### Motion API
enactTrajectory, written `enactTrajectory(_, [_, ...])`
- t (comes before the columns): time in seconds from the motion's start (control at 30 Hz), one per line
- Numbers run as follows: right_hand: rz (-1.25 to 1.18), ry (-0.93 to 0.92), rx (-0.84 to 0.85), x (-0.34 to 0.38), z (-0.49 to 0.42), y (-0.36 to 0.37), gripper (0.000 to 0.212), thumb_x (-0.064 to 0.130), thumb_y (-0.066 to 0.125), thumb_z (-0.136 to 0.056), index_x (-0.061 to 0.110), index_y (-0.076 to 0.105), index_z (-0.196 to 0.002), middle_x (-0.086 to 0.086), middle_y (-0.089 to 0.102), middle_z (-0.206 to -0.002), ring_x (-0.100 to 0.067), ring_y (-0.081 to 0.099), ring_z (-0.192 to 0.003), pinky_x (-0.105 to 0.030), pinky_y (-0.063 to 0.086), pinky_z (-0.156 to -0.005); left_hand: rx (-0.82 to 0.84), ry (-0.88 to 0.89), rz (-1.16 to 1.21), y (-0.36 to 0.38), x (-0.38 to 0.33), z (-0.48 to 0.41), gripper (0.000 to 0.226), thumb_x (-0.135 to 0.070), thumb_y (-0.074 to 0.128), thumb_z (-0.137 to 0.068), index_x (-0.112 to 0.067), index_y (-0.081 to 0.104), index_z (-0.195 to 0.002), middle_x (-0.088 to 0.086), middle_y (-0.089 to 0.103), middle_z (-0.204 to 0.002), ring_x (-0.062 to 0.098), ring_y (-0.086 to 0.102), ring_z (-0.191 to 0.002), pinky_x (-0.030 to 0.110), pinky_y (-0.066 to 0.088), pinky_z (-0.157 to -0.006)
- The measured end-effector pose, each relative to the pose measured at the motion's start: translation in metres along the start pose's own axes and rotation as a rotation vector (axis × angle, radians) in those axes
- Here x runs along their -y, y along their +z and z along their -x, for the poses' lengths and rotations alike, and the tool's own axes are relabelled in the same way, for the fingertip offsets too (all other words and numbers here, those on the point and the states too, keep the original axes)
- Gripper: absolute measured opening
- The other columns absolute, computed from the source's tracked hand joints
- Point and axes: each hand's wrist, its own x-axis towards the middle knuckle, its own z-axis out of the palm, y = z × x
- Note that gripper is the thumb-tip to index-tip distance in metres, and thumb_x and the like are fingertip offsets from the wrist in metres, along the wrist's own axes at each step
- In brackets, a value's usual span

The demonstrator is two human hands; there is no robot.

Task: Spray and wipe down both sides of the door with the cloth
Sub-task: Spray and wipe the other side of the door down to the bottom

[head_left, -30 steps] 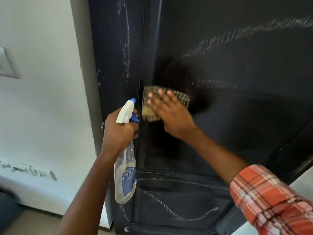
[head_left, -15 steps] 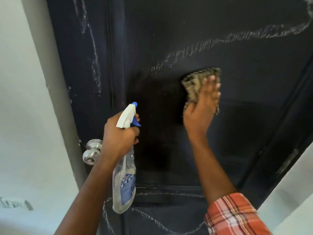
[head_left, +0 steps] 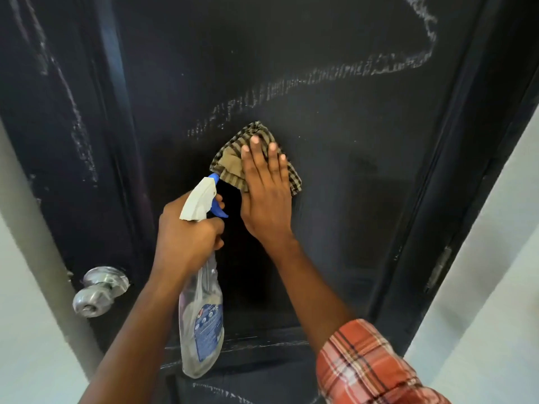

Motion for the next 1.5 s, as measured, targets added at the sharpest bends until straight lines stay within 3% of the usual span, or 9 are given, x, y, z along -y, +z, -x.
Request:
enactTrajectory(0.1, [0.071, -0.041, 0.026, -0.042, 0.003, -0.022, 0.073, 0.004, 0.054, -0.074, 0.006, 0.040, -0.146, -0.012, 0.033, -0.155, -0.034, 0.020, -0.146, -0.047, 0.011, -0.121, 0.033, -0.015, 0.021, 0.015, -0.004, -0.001, 0.033, 0.016, 0.055, -0.071, -0.010, 0.067, -0.087, 0.013, 0.065, -0.080, 0.017, 0.054, -0.056, 0.029, 0.048, -0.051])
enactTrajectory(0.43, [-0.185, 0.834, -0.415, -0.171, -0.005, -0.082, 0.068, 0.024, 0.043, -0.094, -0.010, 0.019, -0.148, -0.027, 0.017, -0.156, -0.042, 0.011, -0.147, -0.036, 0.003, -0.119, 0.034, -0.007, -0.001, 0.025, -0.023, 0.003, 0.038, 0.015, 0.059, -0.074, -0.017, 0.066, -0.094, 0.008, 0.068, -0.095, 0.018, 0.059, -0.057, 0.026, 0.054, -0.054])
enactTrajectory(0.53, [-0.142, 0.661, -0.374, -0.120, -0.020, -0.060, 0.064, 0.017, 0.046, -0.092, -0.012, 0.026, -0.146, -0.030, 0.021, -0.154, -0.047, 0.017, -0.144, -0.036, 0.003, -0.120, 0.048, -0.003, -0.010, 0.031, -0.026, 0.006, 0.038, 0.015, 0.059, -0.074, -0.017, 0.067, -0.093, 0.012, 0.068, -0.094, 0.018, 0.059, -0.056, 0.026, 0.053, -0.053])
enactTrajectory(0.63, [-0.065, 0.213, -0.142, -0.055, -0.023, -0.035, 0.068, 0.006, 0.047, -0.081, 0.000, 0.033, -0.147, -0.020, 0.029, -0.155, -0.039, 0.018, -0.145, -0.039, 0.001, -0.121, 0.054, -0.009, 0.009, 0.046, -0.031, 0.006, 0.035, 0.016, 0.057, -0.072, -0.014, 0.067, -0.087, 0.010, 0.068, -0.083, 0.017, 0.056, -0.052, 0.023, 0.048, -0.048])
enactTrajectory(0.77, [0.044, -0.133, 0.064, -0.070, -0.014, -0.045, 0.068, 0.007, 0.050, -0.078, 0.008, 0.042, -0.145, -0.010, 0.035, -0.154, -0.032, 0.022, -0.146, -0.043, 0.010, -0.121, 0.088, -0.014, 0.017, 0.069, -0.039, 0.009, 0.030, 0.015, 0.057, -0.074, -0.011, 0.065, -0.088, 0.011, 0.062, -0.069, 0.019, 0.055, -0.049, 0.022, 0.044, -0.045])
enactTrajectory(0.9, [0.056, 0.253, -0.109, -0.143, -0.006, -0.083, 0.074, 0.007, 0.052, -0.076, 0.007, 0.036, -0.148, -0.012, 0.030, -0.156, -0.035, 0.018, -0.146, -0.046, 0.009, -0.120, 0.120, -0.021, 0.062, 0.081, -0.043, 0.013, 0.039, 0.016, 0.057, -0.076, -0.018, 0.067, -0.093, 0.007, 0.068, -0.095, 0.016, 0.056, -0.052, 0.028, 0.052, -0.053])
enactTrajectory(1.1, [-0.166, 0.757, -0.368, -0.173, -0.025, -0.106, 0.059, 0.013, 0.048, -0.095, -0.006, 0.029, -0.147, -0.022, 0.021, -0.157, -0.038, 0.010, -0.148, -0.045, 0.009, -0.121, 0.068, -0.021, 0.069, 0.082, -0.042, 0.012, 0.038, 0.016, 0.055, -0.074, -0.017, 0.067, -0.089, 0.013, 0.068, -0.096, 0.018, 0.056, -0.050, 0.036, 0.052, -0.057])
enactTrajectory(1.23, [-0.104, 0.566, -0.310, -0.109, -0.045, -0.072, 0.058, 0.010, 0.051, -0.090, -0.007, 0.035, -0.143, -0.022, 0.024, -0.157, -0.042, 0.015, -0.146, -0.047, 0.012, -0.119, 0.022, -0.033, 0.075, 0.069, -0.042, 0.014, 0.038, 0.017, 0.055, -0.074, -0.015, 0.067, -0.089, 0.011, 0.069, -0.093, 0.019, 0.056, -0.050, 0.033, 0.051, -0.055])
enactTrajectory(1.5, [0.129, -0.324, 0.220, 0.025, -0.052, 0.000, 0.073, 0.021, 0.054, -0.081, 0.012, 0.031, -0.151, -0.005, 0.024, -0.160, -0.029, 0.014, -0.149, -0.043, 0.005, -0.122, -0.136, -0.055, -0.001, -0.004, -0.027, 0.018, 0.033, 0.018, 0.055, -0.070, -0.012, 0.065, -0.080, 0.010, 0.057, -0.059, 0.021, 0.052, -0.048, 0.025, 0.046, -0.045])
